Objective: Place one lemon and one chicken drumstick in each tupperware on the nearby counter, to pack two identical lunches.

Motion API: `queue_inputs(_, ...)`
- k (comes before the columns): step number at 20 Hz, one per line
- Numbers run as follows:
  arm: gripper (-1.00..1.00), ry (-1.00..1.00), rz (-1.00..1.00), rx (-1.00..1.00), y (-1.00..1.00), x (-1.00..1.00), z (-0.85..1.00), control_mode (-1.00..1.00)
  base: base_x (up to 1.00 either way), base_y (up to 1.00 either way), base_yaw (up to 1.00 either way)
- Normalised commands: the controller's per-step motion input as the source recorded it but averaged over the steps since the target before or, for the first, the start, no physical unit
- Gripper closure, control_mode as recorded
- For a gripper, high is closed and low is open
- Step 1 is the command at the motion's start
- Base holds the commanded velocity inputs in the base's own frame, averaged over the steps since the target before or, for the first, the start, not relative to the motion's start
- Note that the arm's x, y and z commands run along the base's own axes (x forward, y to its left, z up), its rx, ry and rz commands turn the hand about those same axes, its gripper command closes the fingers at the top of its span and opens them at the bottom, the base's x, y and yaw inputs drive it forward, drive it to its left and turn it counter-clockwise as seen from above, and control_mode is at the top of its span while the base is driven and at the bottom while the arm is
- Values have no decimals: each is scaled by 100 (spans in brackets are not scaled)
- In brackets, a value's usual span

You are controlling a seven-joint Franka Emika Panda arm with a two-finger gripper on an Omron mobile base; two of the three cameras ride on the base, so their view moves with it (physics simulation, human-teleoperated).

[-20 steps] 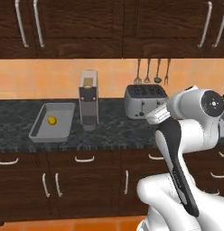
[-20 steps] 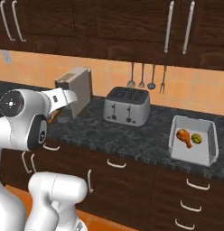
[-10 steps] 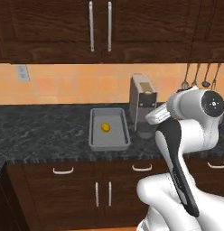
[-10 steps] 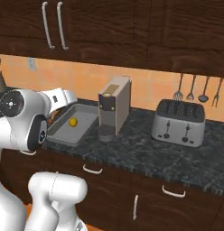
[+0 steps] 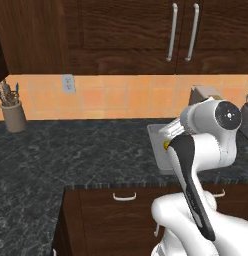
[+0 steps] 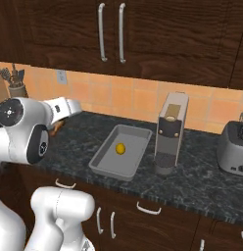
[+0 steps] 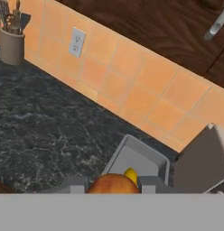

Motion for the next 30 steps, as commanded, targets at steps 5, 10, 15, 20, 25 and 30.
queue_inputs(5, 100, 6, 0, 0, -81, 0, -45, -100, 0, 0, 0)
queue_inputs(10, 100, 4, 11, 0, -81, 6, -45, -100, 0, 0, 0)
queue_inputs(15, 100, 12, 42, -2, -28, 38, -61, -100, 0, 0, 0)
queue_inputs(20, 100, 34, 34, -2, -10, 74, -68, -100, 0, 0, 0)
queue_inputs(25, 100, 14, 18, -4, 1, 51, -49, -100, 0, 0, 0)
queue_inputs(30, 100, 0, 1, -4, 0, 9, -41, -100, 0, 0, 0)
